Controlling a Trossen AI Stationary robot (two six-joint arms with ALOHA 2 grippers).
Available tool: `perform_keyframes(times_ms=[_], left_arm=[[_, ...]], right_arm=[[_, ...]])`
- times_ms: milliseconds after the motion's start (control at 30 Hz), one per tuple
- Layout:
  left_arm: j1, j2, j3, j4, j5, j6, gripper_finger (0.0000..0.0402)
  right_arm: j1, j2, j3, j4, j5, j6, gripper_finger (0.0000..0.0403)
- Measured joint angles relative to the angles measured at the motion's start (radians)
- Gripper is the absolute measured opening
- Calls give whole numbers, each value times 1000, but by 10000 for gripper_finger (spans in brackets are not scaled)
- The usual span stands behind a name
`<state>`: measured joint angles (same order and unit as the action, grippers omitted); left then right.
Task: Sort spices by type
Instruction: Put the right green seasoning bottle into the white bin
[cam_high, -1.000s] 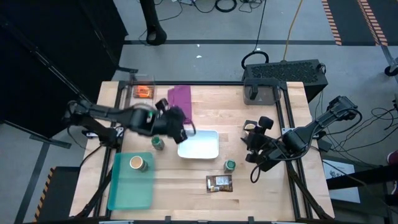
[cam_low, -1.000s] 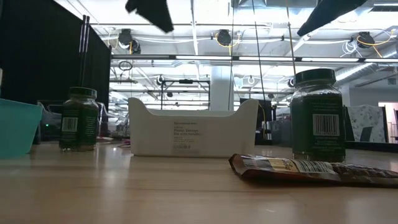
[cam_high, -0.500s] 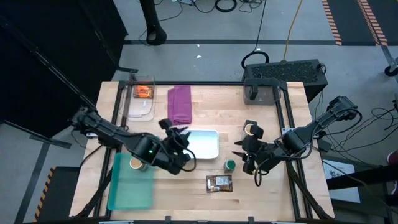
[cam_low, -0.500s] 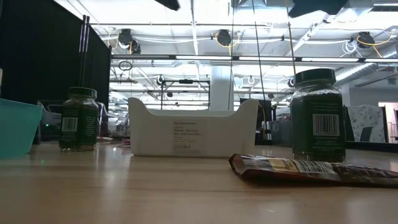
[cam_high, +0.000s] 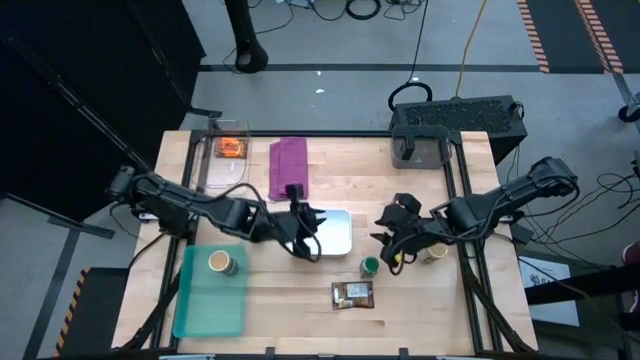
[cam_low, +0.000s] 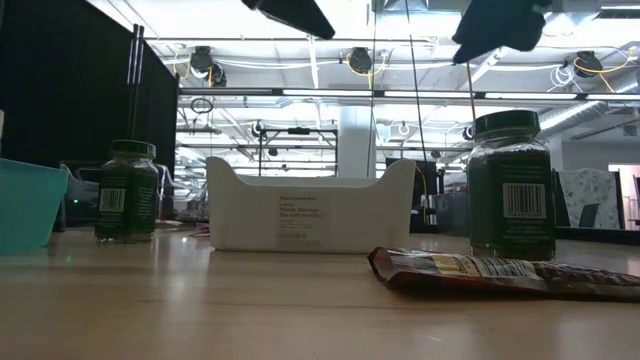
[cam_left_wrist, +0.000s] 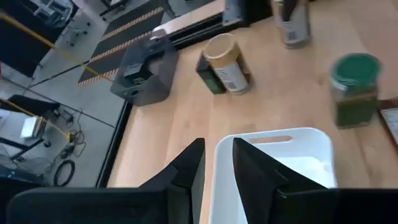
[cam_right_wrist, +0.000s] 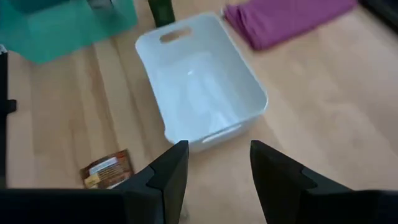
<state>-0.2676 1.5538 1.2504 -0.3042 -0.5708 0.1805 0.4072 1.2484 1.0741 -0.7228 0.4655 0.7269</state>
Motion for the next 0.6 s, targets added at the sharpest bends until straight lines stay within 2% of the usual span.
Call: perform_keyframes(times_ms=[167, 300, 433, 600], left_arm=[[45, -75, -80, 153, 26, 41, 86], [85, -136, -167, 272, 132, 95, 86], [115, -185, -221, 384, 204, 148, 86], [125, -206, -230, 417, 204, 166, 86]], right_arm=[[-28, 8, 0, -27, -104, 49, 155], [-22, 42, 0, 41, -162, -44, 155], [11, 72, 0, 48, -180, -140, 155], [38, 92, -1, -28, -171, -166, 155]])
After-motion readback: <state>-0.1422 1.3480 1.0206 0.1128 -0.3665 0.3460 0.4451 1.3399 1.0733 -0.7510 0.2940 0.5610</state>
